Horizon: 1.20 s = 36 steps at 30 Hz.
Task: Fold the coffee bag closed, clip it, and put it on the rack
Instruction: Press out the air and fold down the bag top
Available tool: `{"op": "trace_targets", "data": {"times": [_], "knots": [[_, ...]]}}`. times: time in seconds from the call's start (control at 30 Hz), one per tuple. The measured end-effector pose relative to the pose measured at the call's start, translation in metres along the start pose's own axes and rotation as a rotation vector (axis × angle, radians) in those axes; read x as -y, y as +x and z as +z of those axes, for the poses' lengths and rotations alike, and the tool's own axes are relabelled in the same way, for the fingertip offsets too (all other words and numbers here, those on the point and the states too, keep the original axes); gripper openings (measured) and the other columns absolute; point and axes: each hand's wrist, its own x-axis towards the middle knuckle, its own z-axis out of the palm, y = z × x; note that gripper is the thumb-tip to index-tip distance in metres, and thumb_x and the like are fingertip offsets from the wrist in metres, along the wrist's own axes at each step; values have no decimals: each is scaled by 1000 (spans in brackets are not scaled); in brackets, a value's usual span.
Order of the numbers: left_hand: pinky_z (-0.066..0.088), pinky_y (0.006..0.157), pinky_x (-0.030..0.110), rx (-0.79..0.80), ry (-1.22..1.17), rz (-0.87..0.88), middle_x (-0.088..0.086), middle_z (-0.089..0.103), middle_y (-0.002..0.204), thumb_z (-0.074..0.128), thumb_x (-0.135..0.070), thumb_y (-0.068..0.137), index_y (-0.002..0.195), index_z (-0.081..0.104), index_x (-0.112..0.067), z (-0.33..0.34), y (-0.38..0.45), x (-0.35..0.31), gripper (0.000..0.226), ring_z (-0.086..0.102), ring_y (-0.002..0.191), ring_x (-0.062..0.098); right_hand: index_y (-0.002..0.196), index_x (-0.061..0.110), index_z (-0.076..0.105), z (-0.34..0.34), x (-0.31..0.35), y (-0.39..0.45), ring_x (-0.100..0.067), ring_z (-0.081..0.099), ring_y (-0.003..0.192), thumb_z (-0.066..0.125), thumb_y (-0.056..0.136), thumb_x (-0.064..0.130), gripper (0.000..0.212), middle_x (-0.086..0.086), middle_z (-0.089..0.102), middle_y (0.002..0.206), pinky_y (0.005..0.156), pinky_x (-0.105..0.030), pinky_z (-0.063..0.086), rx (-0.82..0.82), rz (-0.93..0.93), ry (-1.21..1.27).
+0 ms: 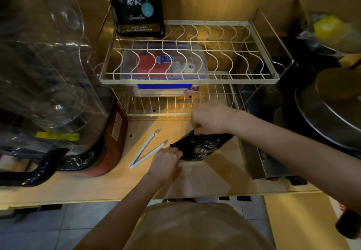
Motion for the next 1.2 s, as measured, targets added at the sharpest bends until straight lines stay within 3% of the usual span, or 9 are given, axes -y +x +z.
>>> {"op": "trace_targets", "data": {"times": [0.1, 0.27, 0.6, 0.7, 0.8, 0.87, 1.0, 1.1, 1.2], "knots": [[42, 89, 37, 6, 45, 18, 9, 60, 111, 37, -18, 92, 109, 54, -13, 0, 1, -1, 24, 54, 106, 26, 98, 11, 66, -5, 5, 9, -27, 63, 97, 58, 85, 17, 17, -10, 69, 99, 75, -37, 50, -155, -55, -137], [42, 86, 38, -10, 38, 22, 10, 62, 107, 39, -18, 92, 105, 57, -11, 1, 3, -1, 23, 55, 102, 28, 102, 5, 57, 4, 11, 20, -28, 61, 96, 55, 86, 7, 17, -11, 64, 106, 71, -35, 46, 116, 30, -269], [42, 89, 36, 12, -40, -6, 10, 61, 105, 44, -23, 91, 99, 57, -10, -3, 8, 5, 20, 55, 102, 26, 98, 11, 67, 1, -2, 16, -29, 64, 96, 55, 87, 12, 16, -10, 69, 101, 72, -36, 50, -72, 85, -131], [49, 80, 39, 33, -30, -11, 8, 65, 92, 48, -36, 87, 84, 58, -14, -6, 10, 9, 25, 60, 88, 25, 99, 11, 66, 2, -2, 18, -29, 64, 97, 55, 87, 13, 16, -10, 69, 102, 71, -35, 48, -65, 81, -141], [50, 61, 38, -163, -358, -126, 5, 62, 70, 57, -49, 78, 65, 51, -17, -11, 8, 14, 35, 56, 65, 19, 98, 10, 66, 2, -3, 17, -29, 63, 98, 56, 86, 14, 16, -10, 68, 103, 74, -38, 50, -53, 72, -121], [45, 61, 29, -321, -698, -248, 3, 60, 85, 69, -42, 72, 80, 55, -18, -18, 12, 15, 28, 55, 75, 16, 98, 10, 66, 1, -1, 17, -29, 63, 97, 56, 86, 14, 16, -11, 68, 102, 77, -39, 52, -52, 62, -112], [34, 87, 23, -155, -1082, -258, -7, 45, 128, 72, -38, 71, 126, 46, -27, -27, 28, 9, 61, 40, 115, 7, 100, 9, 64, 0, 5, 17, -30, 62, 98, 55, 87, 13, 17, -12, 66, 102, 82, -44, 53, -50, 34, -94], [38, 81, 7, -100, -1235, -266, -2, 55, 121, 67, -18, 79, 124, 51, -22, -25, 34, 0, 48, 49, 111, 10, 99, 8, 65, 0, 7, 17, -31, 62, 97, 54, 86, 12, 17, -12, 66, 101, 81, -43, 53, -50, 25, -96], [48, 67, 4, -107, -1378, -290, 7, 64, 107, 63, -8, 80, 120, 56, -12, -23, 35, -4, 40, 60, 90, 5, 99, 8, 66, 0, 6, 17, -30, 62, 96, 55, 85, 12, 17, -12, 67, 100, 80, -42, 54, -34, 31, -83]]}}
